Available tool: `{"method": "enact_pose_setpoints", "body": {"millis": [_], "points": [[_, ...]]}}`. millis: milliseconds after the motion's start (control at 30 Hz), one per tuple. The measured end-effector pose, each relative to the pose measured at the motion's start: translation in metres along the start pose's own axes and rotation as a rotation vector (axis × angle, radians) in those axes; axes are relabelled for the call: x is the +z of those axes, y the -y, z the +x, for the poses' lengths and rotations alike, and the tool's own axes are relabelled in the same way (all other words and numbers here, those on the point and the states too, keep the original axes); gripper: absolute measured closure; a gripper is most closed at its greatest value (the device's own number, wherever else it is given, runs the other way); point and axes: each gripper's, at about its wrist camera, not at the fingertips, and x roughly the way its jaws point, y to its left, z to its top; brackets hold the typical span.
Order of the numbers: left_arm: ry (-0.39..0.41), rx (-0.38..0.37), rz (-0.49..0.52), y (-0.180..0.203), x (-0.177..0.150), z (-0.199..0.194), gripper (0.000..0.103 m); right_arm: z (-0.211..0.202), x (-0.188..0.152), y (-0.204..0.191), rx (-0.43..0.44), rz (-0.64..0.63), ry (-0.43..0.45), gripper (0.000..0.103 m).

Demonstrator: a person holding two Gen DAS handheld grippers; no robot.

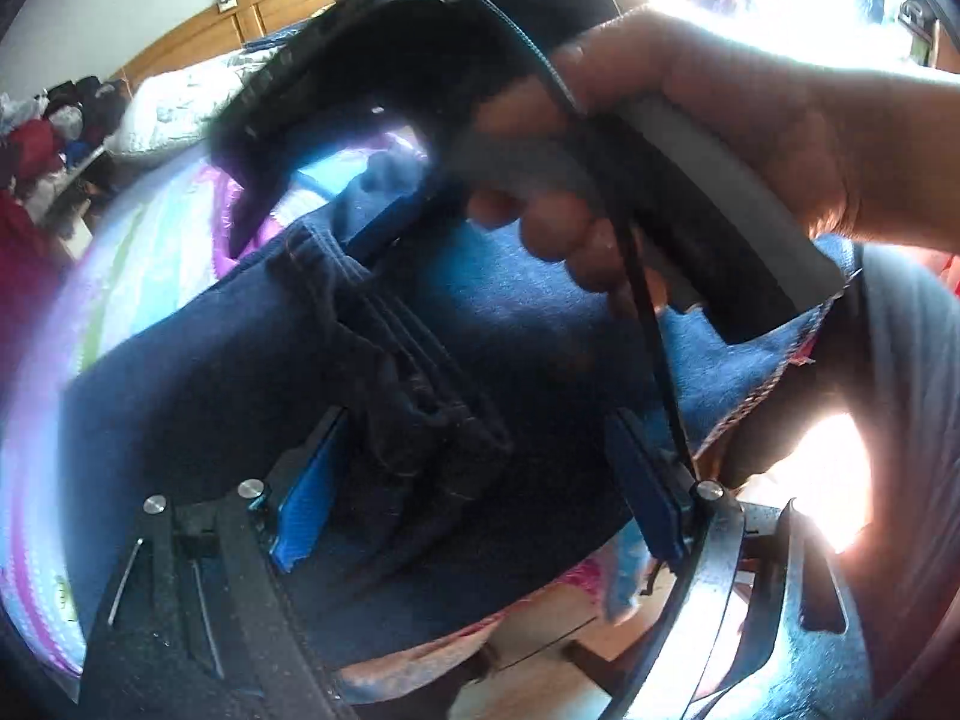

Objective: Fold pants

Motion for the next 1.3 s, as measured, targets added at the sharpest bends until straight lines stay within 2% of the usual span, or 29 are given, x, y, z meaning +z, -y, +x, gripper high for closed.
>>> {"method": "enact_pose_setpoints", "body": {"millis": [33,67,100,167,200,233,300,333,400,433,467,500,533,567,600,667,700,733,767,867,933,967,1067,1133,1200,1300], "points": [[-0.005,0.000,-0.003,0.000,0.000,0.001,0.019,0.001,0.000,0.002,-0.004,-0.004,0.003,0.069],[-0.010,-0.014,-0.007,0.000,-0.001,0.002,0.019,0.003,-0.001,0.003,-0.010,-0.012,0.003,0.081],[-0.011,-0.023,-0.009,0.001,-0.003,0.001,0.024,0.003,-0.003,0.002,-0.020,-0.016,0.011,0.086],[0.005,-0.016,-0.010,0.003,-0.001,-0.002,0.045,-0.004,-0.008,-0.008,-0.026,-0.055,0.056,0.087],[0.011,-0.001,-0.019,0.001,0.000,-0.005,0.062,-0.012,-0.009,-0.015,-0.013,-0.085,0.083,0.088],[0.016,0.000,-0.038,-0.002,0.002,-0.009,0.070,-0.019,-0.009,-0.022,0.000,-0.112,0.100,0.088],[0.017,-0.023,-0.090,-0.007,0.008,-0.016,0.075,-0.033,-0.007,-0.035,-0.011,-0.180,0.123,0.089],[0.030,-0.034,-0.114,-0.007,0.015,-0.021,0.075,-0.038,-0.005,-0.035,-0.043,-0.193,0.125,0.089],[0.047,-0.040,-0.116,0.001,0.026,-0.024,0.075,-0.039,0.002,-0.019,-0.120,-0.155,0.115,0.088],[0.049,-0.052,-0.109,0.009,0.034,-0.022,0.071,-0.036,0.002,-0.007,-0.161,-0.130,0.096,0.083],[0.042,-0.075,-0.105,0.016,0.038,-0.017,0.067,-0.034,0.000,0.006,-0.178,-0.090,0.067,0.078],[0.023,-0.123,-0.093,0.027,0.042,-0.011,0.056,-0.032,-0.001,0.021,-0.168,-0.033,0.036,0.071],[0.007,-0.129,-0.078,0.033,0.040,-0.006,0.039,-0.038,-0.002,0.025,-0.145,-0.005,0.046,0.068],[-0.006,-0.101,-0.043,0.044,0.041,-0.007,0.034,-0.054,-0.005,0.025,-0.157,0.004,0.091,0.064],[0.001,-0.081,-0.003,0.053,0.039,-0.014,0.033,-0.068,-0.009,0.023,-0.179,-0.011,0.134,0.059],[0.055,-0.108,0.052,0.056,0.026,-0.038,0.032,-0.099,-0.018,0.015,-0.226,-0.067,0.202,0.058],[0.071,-0.123,0.047,0.051,0.019,-0.048,0.027,-0.110,-0.025,0.011,-0.232,-0.087,0.206,0.058],[0.085,-0.124,0.023,0.042,0.013,-0.057,0.021,-0.117,-0.031,0.005,-0.228,-0.101,0.196,0.058],[0.089,-0.096,-0.024,0.028,0.007,-0.065,0.019,-0.124,-0.041,-0.004,-0.216,-0.126,0.182,0.058],[0.071,0.033,-0.190,-0.029,-0.010,-0.075,0.020,-0.126,-0.078,-0.042,-0.194,-0.263,0.161,0.059],[0.072,0.082,-0.331,-0.066,-0.026,-0.084,0.020,-0.124,-0.108,-0.061,-0.241,-0.375,0.147,0.059],[0.066,0.096,-0.417,-0.088,-0.035,-0.086,0.020,-0.119,-0.122,-0.069,-0.261,-0.421,0.136,0.059],[0.083,0.126,-0.609,-0.117,-0.060,-0.091,0.019,-0.098,-0.142,-0.083,-0.308,-0.498,0.122,0.058],[0.091,0.120,-0.690,-0.127,-0.068,-0.089,0.019,-0.087,-0.144,-0.079,-0.305,-0.484,0.112,0.058],[0.079,0.114,-0.724,-0.122,-0.072,-0.086,0.019,-0.079,-0.143,-0.073,-0.303,-0.452,0.112,0.059],[0.057,0.078,-0.731,-0.113,-0.075,-0.076,0.019,-0.074,-0.136,-0.068,-0.289,-0.409,0.115,0.097]]}}
